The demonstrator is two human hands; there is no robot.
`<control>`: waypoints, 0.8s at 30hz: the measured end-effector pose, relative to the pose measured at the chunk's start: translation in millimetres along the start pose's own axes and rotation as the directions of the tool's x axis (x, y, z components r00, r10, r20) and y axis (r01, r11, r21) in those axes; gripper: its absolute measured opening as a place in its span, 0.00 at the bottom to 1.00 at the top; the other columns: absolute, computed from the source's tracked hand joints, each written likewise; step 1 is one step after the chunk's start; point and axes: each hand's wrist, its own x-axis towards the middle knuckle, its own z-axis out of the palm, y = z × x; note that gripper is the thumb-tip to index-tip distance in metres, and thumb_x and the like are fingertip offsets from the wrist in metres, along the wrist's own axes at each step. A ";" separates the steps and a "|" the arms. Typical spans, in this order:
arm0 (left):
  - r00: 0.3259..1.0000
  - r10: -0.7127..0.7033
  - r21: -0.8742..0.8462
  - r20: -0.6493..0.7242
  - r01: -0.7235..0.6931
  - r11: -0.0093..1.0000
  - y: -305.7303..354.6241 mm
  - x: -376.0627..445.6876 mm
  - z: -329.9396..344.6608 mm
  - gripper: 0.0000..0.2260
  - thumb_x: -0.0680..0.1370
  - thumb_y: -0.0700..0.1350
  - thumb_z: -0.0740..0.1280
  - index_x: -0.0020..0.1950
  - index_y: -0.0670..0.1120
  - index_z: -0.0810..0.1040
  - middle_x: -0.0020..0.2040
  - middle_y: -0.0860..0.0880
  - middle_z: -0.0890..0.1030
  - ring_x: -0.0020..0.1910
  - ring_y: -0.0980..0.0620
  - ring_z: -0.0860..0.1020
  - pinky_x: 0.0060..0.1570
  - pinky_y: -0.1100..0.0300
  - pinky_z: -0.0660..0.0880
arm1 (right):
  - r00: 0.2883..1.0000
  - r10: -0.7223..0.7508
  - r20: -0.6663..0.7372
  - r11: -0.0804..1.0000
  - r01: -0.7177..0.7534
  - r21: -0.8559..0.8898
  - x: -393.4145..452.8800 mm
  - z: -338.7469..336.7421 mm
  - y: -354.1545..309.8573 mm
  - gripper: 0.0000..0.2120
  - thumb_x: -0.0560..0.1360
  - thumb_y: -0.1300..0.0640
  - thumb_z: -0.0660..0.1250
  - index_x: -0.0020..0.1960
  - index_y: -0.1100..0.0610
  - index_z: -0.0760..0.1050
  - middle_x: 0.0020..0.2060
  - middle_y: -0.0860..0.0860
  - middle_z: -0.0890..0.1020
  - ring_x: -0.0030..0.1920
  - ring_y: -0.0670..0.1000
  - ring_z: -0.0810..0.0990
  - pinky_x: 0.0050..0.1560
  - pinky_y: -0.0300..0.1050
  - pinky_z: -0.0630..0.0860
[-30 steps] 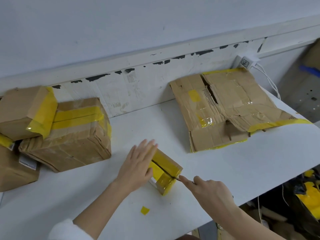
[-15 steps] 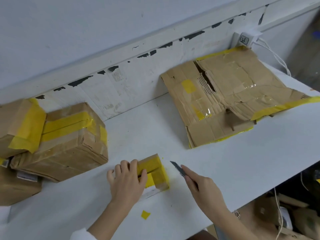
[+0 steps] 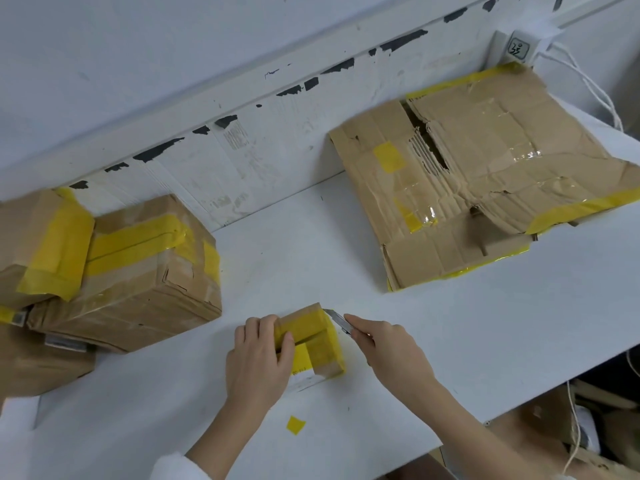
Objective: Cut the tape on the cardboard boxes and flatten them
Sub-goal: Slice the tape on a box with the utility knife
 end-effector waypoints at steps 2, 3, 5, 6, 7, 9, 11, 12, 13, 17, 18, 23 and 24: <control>1.000 0.001 0.007 0.004 -0.001 1.000 -0.1 0.6 0.3 0.11 0.78 0.48 0.63 0.56 0.43 0.75 0.48 0.46 0.74 0.49 0.45 0.71 0.36 0.53 0.72 | 1.000 -0.011 -0.001 0.999 0.011 -0.035 1.3 -0.6 0.3 0.14 0.82 0.50 0.52 0.62 0.45 0.73 0.36 0.51 0.75 0.39 0.56 0.75 0.37 0.45 0.70; 1.000 0.002 0.011 0.004 -0.002 1.000 -0.1 0.7 0.6 0.11 0.78 0.48 0.63 0.56 0.43 0.75 0.48 0.46 0.74 0.49 0.45 0.71 0.35 0.53 0.72 | 1.000 -0.015 0.004 0.999 0.015 -0.050 1.5 -0.5 0.6 0.14 0.82 0.50 0.52 0.62 0.45 0.72 0.36 0.51 0.74 0.38 0.55 0.73 0.36 0.44 0.69; 1.000 -0.006 0.024 0.008 0.006 1.000 0.1 1.2 1.0 0.11 0.78 0.48 0.63 0.55 0.43 0.75 0.48 0.46 0.74 0.49 0.45 0.71 0.34 0.53 0.71 | 1.000 -0.021 0.014 0.998 0.022 -0.063 -0.2 0.8 1.4 0.14 0.82 0.51 0.52 0.62 0.45 0.72 0.36 0.51 0.75 0.38 0.55 0.73 0.35 0.44 0.68; 1.000 -0.007 0.030 0.008 0.007 1.000 0.7 1.4 1.0 0.11 0.78 0.48 0.63 0.55 0.43 0.75 0.48 0.46 0.74 0.49 0.45 0.71 0.34 0.53 0.71 | 1.000 -0.028 0.013 0.997 0.029 -0.074 -2.6 1.6 1.8 0.14 0.82 0.51 0.51 0.63 0.44 0.71 0.36 0.51 0.74 0.38 0.55 0.73 0.33 0.44 0.67; 1.000 -0.004 0.031 0.002 0.004 1.000 1.2 1.3 0.9 0.10 0.77 0.48 0.64 0.55 0.43 0.76 0.47 0.45 0.75 0.48 0.44 0.71 0.32 0.53 0.71 | 0.999 -0.036 0.011 0.995 0.037 -0.095 -5.4 2.7 1.9 0.14 0.82 0.50 0.51 0.63 0.43 0.70 0.35 0.50 0.73 0.37 0.55 0.72 0.31 0.44 0.65; 1.000 0.009 0.026 -0.019 -0.008 1.000 1.7 0.7 1.1 0.09 0.76 0.46 0.66 0.52 0.42 0.77 0.45 0.44 0.75 0.46 0.43 0.72 0.30 0.53 0.71 | 0.999 -0.038 -0.001 0.987 0.037 -0.156 -11.6 5.4 1.4 0.15 0.82 0.49 0.50 0.66 0.40 0.66 0.35 0.50 0.72 0.36 0.54 0.70 0.31 0.44 0.64; 0.999 0.016 0.026 -0.031 -0.015 1.000 1.7 -0.2 1.3 0.09 0.76 0.45 0.66 0.51 0.41 0.77 0.44 0.43 0.75 0.45 0.42 0.72 0.29 0.53 0.71 | 1.000 -0.016 -0.023 0.975 0.010 -0.220 -17.4 7.8 0.2 0.16 0.82 0.48 0.49 0.69 0.38 0.61 0.37 0.50 0.71 0.37 0.55 0.69 0.34 0.44 0.65; 0.999 0.015 0.027 -0.032 -0.014 1.000 1.6 -0.2 1.3 0.09 0.76 0.45 0.66 0.51 0.41 0.77 0.44 0.43 0.75 0.45 0.42 0.72 0.29 0.53 0.71 | 1.000 -0.009 -0.030 0.967 0.001 -0.255 -19.5 9.4 -0.5 0.16 0.83 0.48 0.48 0.69 0.38 0.60 0.38 0.50 0.71 0.37 0.55 0.69 0.36 0.43 0.65; 0.999 0.011 0.028 -0.032 -0.010 1.000 1.3 -0.2 1.4 0.09 0.76 0.46 0.66 0.51 0.41 0.76 0.44 0.43 0.75 0.45 0.42 0.72 0.30 0.53 0.71 | 0.999 -0.007 -0.031 0.957 -0.002 -0.289 -21.5 11.0 -1.2 0.16 0.83 0.48 0.48 0.70 0.38 0.59 0.38 0.51 0.71 0.37 0.55 0.69 0.36 0.43 0.65; 0.999 0.007 0.032 -0.032 -0.006 0.999 1.4 -0.2 2.3 0.09 0.77 0.47 0.65 0.51 0.42 0.76 0.45 0.43 0.75 0.46 0.42 0.72 0.30 0.54 0.70 | 1.000 -0.004 -0.029 0.938 -0.006 -0.346 -27.7 15.9 -3.9 0.18 0.83 0.49 0.47 0.72 0.39 0.54 0.36 0.50 0.69 0.37 0.54 0.69 0.36 0.44 0.65; 0.999 0.010 0.035 -0.035 -0.009 0.999 1.5 -0.4 2.6 0.09 0.77 0.46 0.65 0.51 0.42 0.76 0.45 0.43 0.75 0.45 0.42 0.72 0.30 0.54 0.69 | 1.000 -0.001 -0.031 0.934 -0.010 -0.357 -29.0 17.3 -3.9 0.19 0.83 0.50 0.47 0.73 0.39 0.53 0.35 0.50 0.68 0.37 0.54 0.69 0.35 0.44 0.65; 0.999 0.002 0.064 -0.038 0.000 0.998 1.3 -0.5 4.5 0.09 0.77 0.48 0.64 0.51 0.43 0.75 0.45 0.44 0.75 0.46 0.43 0.71 0.30 0.56 0.67 | 0.996 0.063 -0.058 0.934 -0.080 -0.349 -39.8 28.4 -1.7 0.22 0.83 0.54 0.51 0.73 0.38 0.51 0.37 0.50 0.69 0.37 0.54 0.69 0.35 0.44 0.64; 0.999 -0.002 0.065 -0.036 0.004 0.998 1.2 -0.1 5.0 0.10 0.77 0.48 0.64 0.52 0.43 0.75 0.45 0.44 0.75 0.46 0.43 0.71 0.30 0.56 0.67 | 0.995 0.076 -0.061 0.934 -0.092 -0.346 -41.8 29.7 -1.2 0.23 0.83 0.55 0.52 0.73 0.38 0.51 0.37 0.50 0.69 0.37 0.54 0.69 0.35 0.44 0.64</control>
